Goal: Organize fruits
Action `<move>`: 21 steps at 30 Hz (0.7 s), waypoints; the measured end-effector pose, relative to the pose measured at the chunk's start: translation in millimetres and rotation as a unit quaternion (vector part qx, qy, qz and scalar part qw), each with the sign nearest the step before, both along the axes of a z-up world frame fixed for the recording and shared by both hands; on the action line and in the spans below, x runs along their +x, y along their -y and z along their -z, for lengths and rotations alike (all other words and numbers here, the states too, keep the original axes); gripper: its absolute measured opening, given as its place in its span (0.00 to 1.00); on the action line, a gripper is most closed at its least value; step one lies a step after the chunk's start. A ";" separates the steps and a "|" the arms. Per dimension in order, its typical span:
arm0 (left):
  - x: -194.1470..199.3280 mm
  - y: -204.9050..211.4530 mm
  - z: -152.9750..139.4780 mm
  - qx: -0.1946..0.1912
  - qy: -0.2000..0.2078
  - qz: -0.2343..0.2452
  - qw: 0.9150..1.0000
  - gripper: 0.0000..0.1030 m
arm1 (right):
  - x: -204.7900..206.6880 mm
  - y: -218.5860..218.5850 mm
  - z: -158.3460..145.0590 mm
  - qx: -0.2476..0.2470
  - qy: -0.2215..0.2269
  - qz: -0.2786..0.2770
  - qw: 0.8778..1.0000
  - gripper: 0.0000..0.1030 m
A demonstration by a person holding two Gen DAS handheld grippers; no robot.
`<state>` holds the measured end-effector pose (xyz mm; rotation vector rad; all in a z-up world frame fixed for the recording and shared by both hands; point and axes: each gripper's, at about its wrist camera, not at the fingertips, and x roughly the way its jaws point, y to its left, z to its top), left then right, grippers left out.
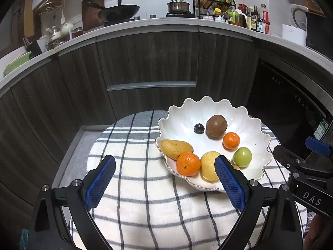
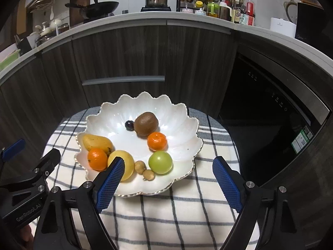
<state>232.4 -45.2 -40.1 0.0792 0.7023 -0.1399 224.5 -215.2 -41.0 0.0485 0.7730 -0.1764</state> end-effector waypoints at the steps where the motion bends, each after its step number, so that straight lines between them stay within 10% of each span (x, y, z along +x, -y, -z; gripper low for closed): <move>1: -3.4 -1.8 -1.6 -0.002 -0.001 -0.001 1.000 0.94 | -2.9 -0.7 -1.9 0.001 0.001 0.000 1.000 0.85; 21: -62.3 -17.3 -15.8 -0.008 0.003 -0.012 1.000 0.96 | -58.0 -13.3 -20.0 0.009 0.019 -0.010 1.000 0.85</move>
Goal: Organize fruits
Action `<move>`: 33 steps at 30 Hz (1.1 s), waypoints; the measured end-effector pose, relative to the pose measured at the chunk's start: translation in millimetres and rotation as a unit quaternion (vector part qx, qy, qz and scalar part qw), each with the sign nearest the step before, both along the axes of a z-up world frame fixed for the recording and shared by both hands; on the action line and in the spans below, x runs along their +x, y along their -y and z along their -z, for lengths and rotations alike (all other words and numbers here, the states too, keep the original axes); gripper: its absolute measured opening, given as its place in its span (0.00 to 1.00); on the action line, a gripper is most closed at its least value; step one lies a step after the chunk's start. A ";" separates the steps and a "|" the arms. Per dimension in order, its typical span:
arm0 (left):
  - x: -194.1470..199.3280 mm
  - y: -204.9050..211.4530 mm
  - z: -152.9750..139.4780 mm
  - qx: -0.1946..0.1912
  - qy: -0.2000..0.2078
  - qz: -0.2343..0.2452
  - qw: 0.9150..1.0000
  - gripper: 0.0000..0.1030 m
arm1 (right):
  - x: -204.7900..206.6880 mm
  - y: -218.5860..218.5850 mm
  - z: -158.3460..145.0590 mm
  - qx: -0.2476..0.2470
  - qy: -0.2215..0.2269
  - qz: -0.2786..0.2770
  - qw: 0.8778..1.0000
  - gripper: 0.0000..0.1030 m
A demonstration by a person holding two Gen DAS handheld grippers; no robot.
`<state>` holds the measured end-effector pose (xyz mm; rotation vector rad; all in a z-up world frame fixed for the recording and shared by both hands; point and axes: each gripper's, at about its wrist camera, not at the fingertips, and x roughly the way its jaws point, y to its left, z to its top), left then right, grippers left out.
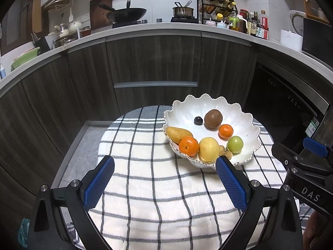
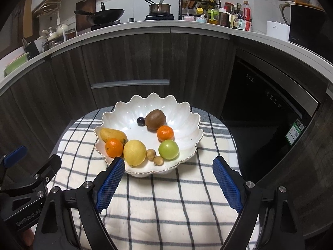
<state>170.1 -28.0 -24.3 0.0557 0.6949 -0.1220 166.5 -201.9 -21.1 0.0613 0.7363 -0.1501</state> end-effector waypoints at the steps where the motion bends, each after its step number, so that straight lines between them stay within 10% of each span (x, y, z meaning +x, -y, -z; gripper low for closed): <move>1: -2.6 0.0 0.0 0.001 0.000 0.000 1.000 0.96 | -2.2 0.2 -0.3 0.000 0.001 0.000 1.000 0.85; 33: -75.2 -12.0 -10.6 0.001 0.054 -0.031 0.998 0.96 | -82.3 -4.9 -13.1 -0.026 0.078 0.005 0.997 0.85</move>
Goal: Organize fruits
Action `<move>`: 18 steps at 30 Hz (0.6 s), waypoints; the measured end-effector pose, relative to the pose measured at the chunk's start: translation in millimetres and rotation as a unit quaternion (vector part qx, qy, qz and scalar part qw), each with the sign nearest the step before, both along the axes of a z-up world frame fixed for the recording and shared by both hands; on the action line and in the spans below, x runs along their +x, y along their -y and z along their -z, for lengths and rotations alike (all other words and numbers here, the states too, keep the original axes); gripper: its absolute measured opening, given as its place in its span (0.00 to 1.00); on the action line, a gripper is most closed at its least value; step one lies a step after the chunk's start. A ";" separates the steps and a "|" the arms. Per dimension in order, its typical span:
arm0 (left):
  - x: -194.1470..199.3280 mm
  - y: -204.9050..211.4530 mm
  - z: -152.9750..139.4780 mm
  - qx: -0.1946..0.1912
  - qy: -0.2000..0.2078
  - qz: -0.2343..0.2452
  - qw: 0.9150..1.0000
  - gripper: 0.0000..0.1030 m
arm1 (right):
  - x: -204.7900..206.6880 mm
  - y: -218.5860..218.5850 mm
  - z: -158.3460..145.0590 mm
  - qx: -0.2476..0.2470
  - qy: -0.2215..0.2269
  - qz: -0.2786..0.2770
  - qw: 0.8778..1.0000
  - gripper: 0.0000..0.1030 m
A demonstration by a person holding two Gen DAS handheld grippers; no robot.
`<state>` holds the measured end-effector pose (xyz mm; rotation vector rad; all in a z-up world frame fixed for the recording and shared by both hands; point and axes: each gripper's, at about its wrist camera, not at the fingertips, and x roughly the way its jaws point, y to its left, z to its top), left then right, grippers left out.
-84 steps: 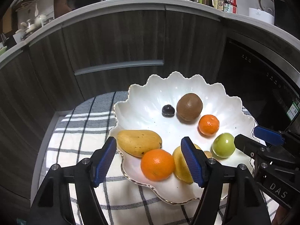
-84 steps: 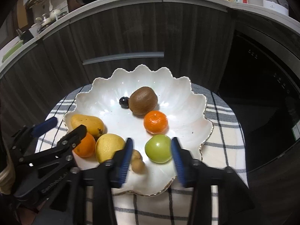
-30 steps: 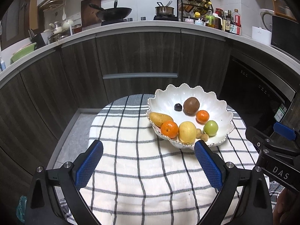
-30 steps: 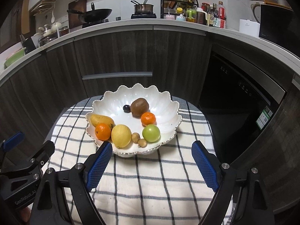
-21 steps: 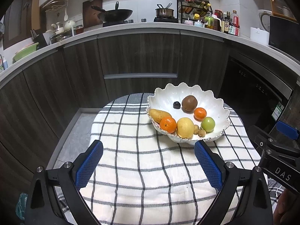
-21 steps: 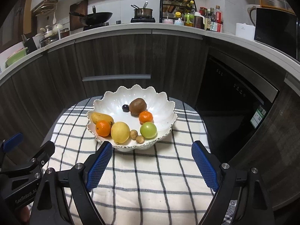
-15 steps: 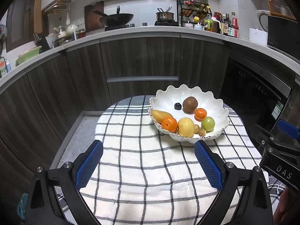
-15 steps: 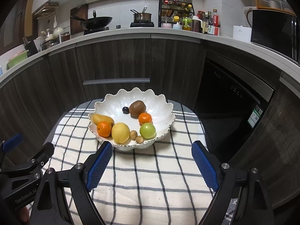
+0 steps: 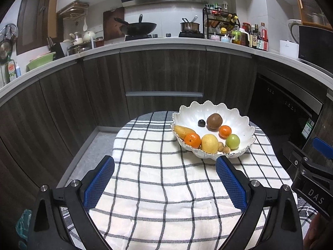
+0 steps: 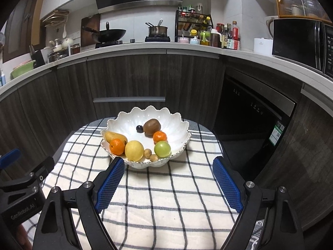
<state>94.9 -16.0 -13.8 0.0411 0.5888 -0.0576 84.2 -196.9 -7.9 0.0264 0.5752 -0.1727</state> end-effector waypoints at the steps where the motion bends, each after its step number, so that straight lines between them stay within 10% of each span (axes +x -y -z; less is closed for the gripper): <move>1: -1.1 -0.1 0.2 0.002 0.001 0.000 1.000 0.96 | -2.1 -0.6 0.2 -0.002 0.003 0.000 1.000 0.85; 18: -10.5 -4.2 -1.4 -0.003 0.017 -0.007 1.000 0.96 | -14.9 -0.7 -1.6 -0.009 0.025 0.005 1.000 0.88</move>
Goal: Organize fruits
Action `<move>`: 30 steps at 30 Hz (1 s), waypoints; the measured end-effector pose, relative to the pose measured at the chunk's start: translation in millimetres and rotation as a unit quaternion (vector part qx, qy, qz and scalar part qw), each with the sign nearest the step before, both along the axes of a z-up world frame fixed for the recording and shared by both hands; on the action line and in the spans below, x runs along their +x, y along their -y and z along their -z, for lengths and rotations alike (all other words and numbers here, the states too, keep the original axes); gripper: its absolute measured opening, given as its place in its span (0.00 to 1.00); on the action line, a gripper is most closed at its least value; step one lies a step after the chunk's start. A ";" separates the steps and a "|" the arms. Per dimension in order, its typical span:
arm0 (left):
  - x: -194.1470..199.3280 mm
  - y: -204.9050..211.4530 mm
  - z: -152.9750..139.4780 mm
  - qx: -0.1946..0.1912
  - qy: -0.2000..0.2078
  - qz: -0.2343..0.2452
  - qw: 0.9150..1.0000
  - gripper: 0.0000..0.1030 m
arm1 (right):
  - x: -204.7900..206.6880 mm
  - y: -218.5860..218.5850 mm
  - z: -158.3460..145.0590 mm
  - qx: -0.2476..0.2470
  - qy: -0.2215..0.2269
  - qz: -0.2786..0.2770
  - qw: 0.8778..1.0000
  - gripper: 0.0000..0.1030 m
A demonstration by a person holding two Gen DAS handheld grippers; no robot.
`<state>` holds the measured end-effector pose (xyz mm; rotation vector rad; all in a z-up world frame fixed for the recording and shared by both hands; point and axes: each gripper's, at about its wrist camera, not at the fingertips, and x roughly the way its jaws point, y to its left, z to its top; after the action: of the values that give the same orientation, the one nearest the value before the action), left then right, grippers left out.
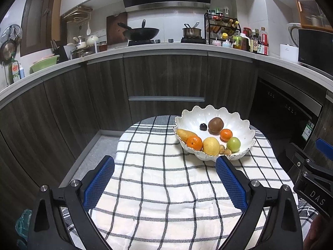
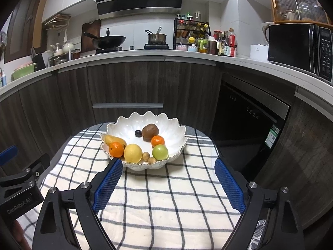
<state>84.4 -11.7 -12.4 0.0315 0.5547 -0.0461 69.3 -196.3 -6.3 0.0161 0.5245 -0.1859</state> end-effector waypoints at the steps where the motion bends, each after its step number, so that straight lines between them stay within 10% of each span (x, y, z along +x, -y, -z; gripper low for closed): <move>1: 0.1 0.0 0.0 0.000 0.000 0.000 1.000 0.96 | 0.2 -0.3 -0.1 0.000 0.000 0.000 1.000 0.88; 30: -0.2 -0.1 2.0 -0.002 -0.003 0.000 1.000 0.96 | 0.7 0.3 2.0 0.000 -0.004 -0.001 1.000 0.88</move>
<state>84.2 -11.7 -14.4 0.0266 0.5605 -0.0469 69.9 -196.6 -8.3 0.0144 0.5321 -0.1847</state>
